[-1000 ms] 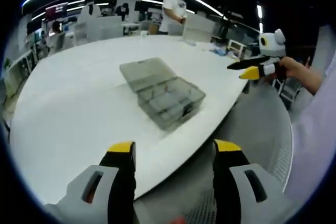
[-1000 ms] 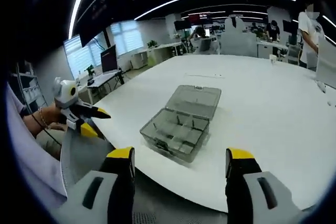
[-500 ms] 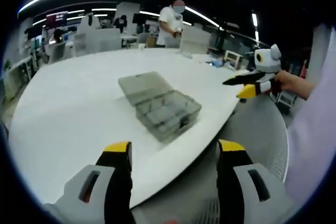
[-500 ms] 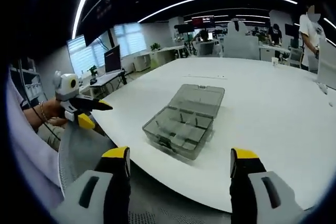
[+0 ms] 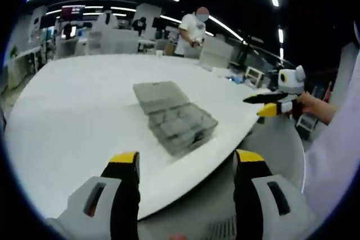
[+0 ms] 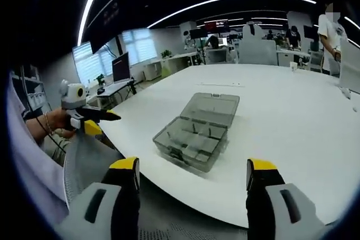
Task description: Insert the divider into the dual guide fixture by aligning both edges with the guide slots and pushing it downward to the bottom, including one-sided entry, uneven engagement, binding, and posture correction.
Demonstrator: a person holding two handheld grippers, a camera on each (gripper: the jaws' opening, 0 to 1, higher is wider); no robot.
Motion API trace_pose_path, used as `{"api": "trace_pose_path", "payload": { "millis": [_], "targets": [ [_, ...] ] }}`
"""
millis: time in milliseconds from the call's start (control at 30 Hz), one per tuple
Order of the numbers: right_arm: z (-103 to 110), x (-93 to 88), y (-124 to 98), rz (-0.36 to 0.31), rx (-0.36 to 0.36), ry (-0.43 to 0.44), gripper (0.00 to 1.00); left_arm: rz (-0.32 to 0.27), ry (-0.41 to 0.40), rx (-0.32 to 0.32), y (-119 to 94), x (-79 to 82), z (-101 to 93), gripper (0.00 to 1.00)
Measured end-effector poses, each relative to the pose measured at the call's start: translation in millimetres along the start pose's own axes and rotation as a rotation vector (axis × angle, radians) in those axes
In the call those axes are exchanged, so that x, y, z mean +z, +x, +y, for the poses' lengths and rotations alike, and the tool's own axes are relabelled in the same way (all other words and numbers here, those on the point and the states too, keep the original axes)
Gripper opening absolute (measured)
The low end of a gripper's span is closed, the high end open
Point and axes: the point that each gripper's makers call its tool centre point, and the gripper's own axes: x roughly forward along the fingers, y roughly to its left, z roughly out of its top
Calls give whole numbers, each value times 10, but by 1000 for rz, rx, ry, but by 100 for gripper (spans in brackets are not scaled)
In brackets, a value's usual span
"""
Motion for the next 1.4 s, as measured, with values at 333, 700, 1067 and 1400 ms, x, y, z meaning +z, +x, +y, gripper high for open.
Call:
{"api": "trace_pose_path", "payload": {
  "millis": [333,700,1067,1400],
  "targets": [
    [11,-1,-3,1,25,44,73,23,-22,1,16,-27,7,67],
    [39,-33,13,29,32,26,73,10,-37,28,16,-11,39,67],
    [43,-50,15,37,57,64,74,22,-25,75,32,-26,74,67],
    [-13,7,-9,-10,22,68,72,23,-40,56,30,-51,118,67]
  ]
}}
